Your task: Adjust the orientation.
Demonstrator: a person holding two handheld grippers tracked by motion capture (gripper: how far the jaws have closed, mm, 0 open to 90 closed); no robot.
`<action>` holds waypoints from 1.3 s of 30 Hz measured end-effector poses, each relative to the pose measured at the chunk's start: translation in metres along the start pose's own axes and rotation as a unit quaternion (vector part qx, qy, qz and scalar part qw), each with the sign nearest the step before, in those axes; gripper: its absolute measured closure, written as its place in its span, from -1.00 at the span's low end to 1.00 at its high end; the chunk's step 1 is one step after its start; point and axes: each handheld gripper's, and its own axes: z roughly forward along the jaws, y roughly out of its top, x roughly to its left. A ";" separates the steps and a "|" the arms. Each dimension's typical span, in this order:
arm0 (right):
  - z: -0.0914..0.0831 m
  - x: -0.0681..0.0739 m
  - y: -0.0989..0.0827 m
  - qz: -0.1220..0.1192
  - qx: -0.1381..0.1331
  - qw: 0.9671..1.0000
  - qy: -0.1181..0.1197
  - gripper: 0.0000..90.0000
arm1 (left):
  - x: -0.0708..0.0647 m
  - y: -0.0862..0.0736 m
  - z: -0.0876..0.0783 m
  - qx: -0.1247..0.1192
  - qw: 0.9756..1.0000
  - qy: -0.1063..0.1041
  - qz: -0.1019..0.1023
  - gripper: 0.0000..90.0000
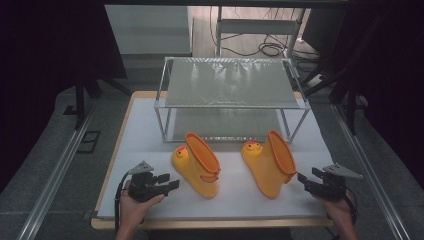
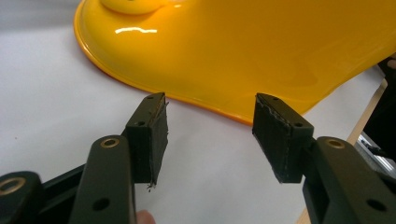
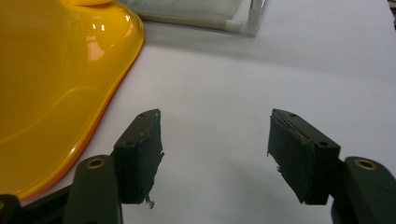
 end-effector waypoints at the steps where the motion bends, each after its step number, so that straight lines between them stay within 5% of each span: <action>1: 0.000 0.000 0.000 -0.001 -0.002 1.000 0.005 -0.19 | 0.000 0.000 0.000 -0.001 1.000 0.002 -0.003 0.01; 7: 0.000 0.000 -0.001 0.003 -0.004 1.000 0.012 -0.17 | -0.004 -0.001 -0.006 -0.016 1.000 -0.002 -0.001 0.34; 13: 0.002 0.000 -0.003 0.002 -0.003 1.000 0.011 -0.17 | -0.011 -0.001 -0.011 -0.016 1.000 0.003 0.010 0.94; 21: -0.003 -0.009 -0.004 0.031 -0.014 0.999 0.004 -0.15 | -0.045 -0.011 -0.002 -0.009 0.999 -0.007 0.040 1.00; 26: -0.005 -0.011 -0.004 0.042 -0.019 0.999 0.006 -0.14 | -0.091 -0.017 0.024 -0.004 0.996 -0.016 0.086 1.00; 30: -0.004 -0.012 -0.005 0.045 -0.017 0.999 0.006 -0.13 | -0.119 -0.015 0.047 0.007 0.992 -0.004 0.128 1.00; 34: -0.003 -0.011 -0.005 0.046 -0.014 0.999 0.008 -0.12 | -0.135 -0.013 0.069 0.016 0.989 0.008 0.148 1.00; 39: -0.002 -0.012 -0.006 0.045 -0.012 0.999 0.009 -0.12 | -0.145 -0.011 0.089 0.014 0.983 0.049 0.174 1.00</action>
